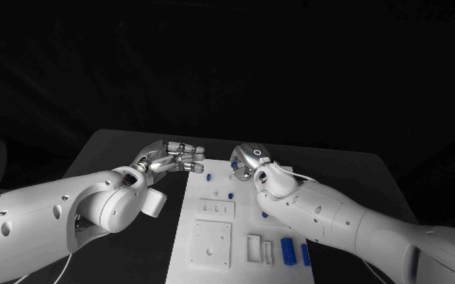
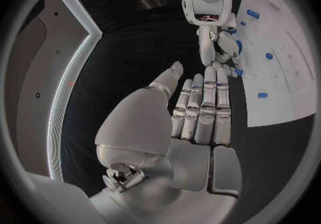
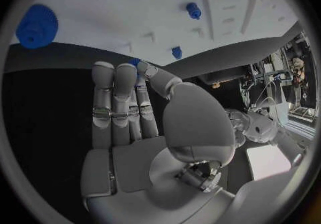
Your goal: Assemble the parts on the task board
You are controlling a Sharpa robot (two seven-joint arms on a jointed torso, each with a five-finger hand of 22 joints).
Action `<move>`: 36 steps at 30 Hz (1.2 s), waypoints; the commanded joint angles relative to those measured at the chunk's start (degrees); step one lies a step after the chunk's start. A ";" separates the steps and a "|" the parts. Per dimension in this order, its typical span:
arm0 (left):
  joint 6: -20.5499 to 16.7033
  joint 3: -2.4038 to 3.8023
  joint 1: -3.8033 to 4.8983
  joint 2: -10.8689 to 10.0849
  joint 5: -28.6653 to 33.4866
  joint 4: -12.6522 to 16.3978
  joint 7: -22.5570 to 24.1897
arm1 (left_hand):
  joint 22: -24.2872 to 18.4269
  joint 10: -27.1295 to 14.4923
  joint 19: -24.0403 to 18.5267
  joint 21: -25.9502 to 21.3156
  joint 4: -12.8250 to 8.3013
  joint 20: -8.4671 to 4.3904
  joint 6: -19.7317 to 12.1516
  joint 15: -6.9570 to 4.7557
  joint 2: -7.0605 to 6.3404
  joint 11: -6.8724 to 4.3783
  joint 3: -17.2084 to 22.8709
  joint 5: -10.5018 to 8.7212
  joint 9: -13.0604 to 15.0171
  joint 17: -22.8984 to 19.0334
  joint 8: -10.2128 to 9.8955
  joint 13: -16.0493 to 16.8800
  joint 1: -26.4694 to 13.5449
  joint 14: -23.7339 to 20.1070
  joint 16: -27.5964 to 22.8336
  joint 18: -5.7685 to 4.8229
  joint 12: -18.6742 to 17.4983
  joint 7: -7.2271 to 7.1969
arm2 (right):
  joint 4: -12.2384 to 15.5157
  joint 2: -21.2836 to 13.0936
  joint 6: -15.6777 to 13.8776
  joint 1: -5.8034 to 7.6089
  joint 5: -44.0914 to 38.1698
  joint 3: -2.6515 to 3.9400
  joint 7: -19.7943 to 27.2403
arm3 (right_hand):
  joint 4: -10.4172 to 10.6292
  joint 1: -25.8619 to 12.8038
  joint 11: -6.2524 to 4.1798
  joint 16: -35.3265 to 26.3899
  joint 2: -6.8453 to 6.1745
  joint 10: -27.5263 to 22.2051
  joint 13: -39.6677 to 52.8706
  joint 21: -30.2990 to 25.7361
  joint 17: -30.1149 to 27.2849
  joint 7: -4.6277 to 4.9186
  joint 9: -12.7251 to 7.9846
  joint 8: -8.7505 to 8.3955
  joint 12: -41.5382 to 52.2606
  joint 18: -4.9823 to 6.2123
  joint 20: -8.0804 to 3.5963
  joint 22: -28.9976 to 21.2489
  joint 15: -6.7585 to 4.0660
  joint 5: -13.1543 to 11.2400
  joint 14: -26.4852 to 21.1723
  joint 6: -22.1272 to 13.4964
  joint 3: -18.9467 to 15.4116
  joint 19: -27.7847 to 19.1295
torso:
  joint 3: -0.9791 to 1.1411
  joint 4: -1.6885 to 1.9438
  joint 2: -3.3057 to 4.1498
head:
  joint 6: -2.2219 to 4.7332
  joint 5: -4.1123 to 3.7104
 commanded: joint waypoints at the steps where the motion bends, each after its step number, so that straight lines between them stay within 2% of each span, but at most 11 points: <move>1: 0.79 0.05 0.25 0.28 -0.26 0.12 0.29 | -0.07 -0.40 0.23 -0.33 0.02 0.00 -0.49 0.13 -0.10 0.16 -0.33 0.08 0.05 -0.06 0.16 0.09 -0.43 -0.38 -0.25 -0.09 0.00 0.00 | -0.45 0.38 -0.10 0.01 -0.61 0.00 0.26 | 0.30 0.15 -0.11 -0.38 -0.11 0.58 0.05 -0.40 0.08 0.01 0.09 0.20 0.08 0.22 -0.28 0.22 -0.25 0.28 0.02 0.26 0.09 0.31 | -0.22 0.29 0.29 | 0.02 -0.10; 5: 0.86 0.05 0.44 0.51 -0.31 0.19 0.29 | -0.07 -0.40 0.23 -0.33 0.02 0.00 -0.49 0.13 -0.10 0.16 -0.33 0.08 0.05 -0.06 0.16 0.09 -0.43 -0.38 -0.25 -0.09 0.00 0.00 | -1.06 0.69 -0.01 0.01 -0.47 0.00 0.41 | 0.30 0.15 -0.11 -0.38 -0.11 0.58 0.05 -0.40 0.08 0.01 0.09 0.20 0.08 0.22 -0.28 0.22 -0.25 0.28 0.02 0.26 0.09 0.31 | -0.30 0.39 0.33 | 0.00 -0.15; 9: 0.87 0.05 0.71 0.60 -0.35 0.32 0.29 | -0.07 -0.40 0.23 -0.33 0.02 0.00 -0.49 0.13 -0.10 0.16 -0.33 0.08 0.05 -0.06 0.16 0.09 -0.43 -0.38 -0.25 -0.09 0.00 0.00 | -1.43 0.86 0.04 0.01 -0.40 -0.02 0.49 | 0.26 0.08 -0.11 -0.41 -0.06 0.57 0.05 -0.57 0.10 0.00 0.10 0.21 0.08 0.22 -0.28 0.48 -0.24 0.40 0.02 0.27 0.02 0.42 | -0.55 0.59 0.57 | 0.17 -0.30; 10: 0.87 0.05 0.78 0.61 -0.37 0.36 0.29 | -0.07 -0.40 0.23 -0.33 0.02 0.00 -0.49 0.13 -0.10 0.16 -0.33 0.08 0.05 -0.06 0.16 0.09 -0.43 -0.38 -0.25 -0.09 0.00 0.00 | -1.53 0.91 0.05 0.01 -0.39 -0.02 0.50 | 0.26 0.08 -0.11 -0.41 -0.06 0.57 0.05 -0.57 0.10 0.00 0.10 0.21 0.08 0.22 -0.28 0.48 -0.24 0.40 0.02 0.27 0.02 0.42 | -0.52 0.52 0.59 | 0.18 -0.23; 15: 0.88 0.05 1.06 0.61 -0.42 0.60 0.26 | -0.07 -0.40 0.23 -0.33 0.02 0.00 -0.49 0.13 -0.10 0.16 -0.33 0.08 0.05 -0.06 0.16 0.09 -0.43 -0.38 -0.25 -0.09 0.00 0.00 | -2.19 1.13 -0.14 0.01 -1.20 -0.05 0.30 | 0.25 0.08 -0.11 -0.41 -0.06 0.57 0.05 -0.58 0.10 0.00 0.10 0.21 0.08 0.22 -0.28 0.49 -0.24 0.40 0.02 0.27 0.02 0.42 | -0.74 0.69 0.84 | 0.35 -0.55; 36: 0.94 0.04 1.70 0.93 -0.66 0.90 0.11 | -0.54 -0.44 0.38 -0.39 -0.08 0.00 -0.45 0.13 -0.04 0.17 -0.40 0.03 0.05 -0.08 0.16 0.09 -0.41 -0.37 -0.25 -0.09 0.01 -0.01 | -4.37 2.43 0.05 0.00 -2.25 -0.53 0.00 | 0.12 0.07 -0.10 -0.45 -0.07 0.57 0.04 -1.03 0.15 0.01 0.10 0.20 0.07 0.19 -0.29 1.26 -0.26 0.28 0.00 0.28 0.16 0.61 | -0.84 0.63 0.89 | 0.13 -0.01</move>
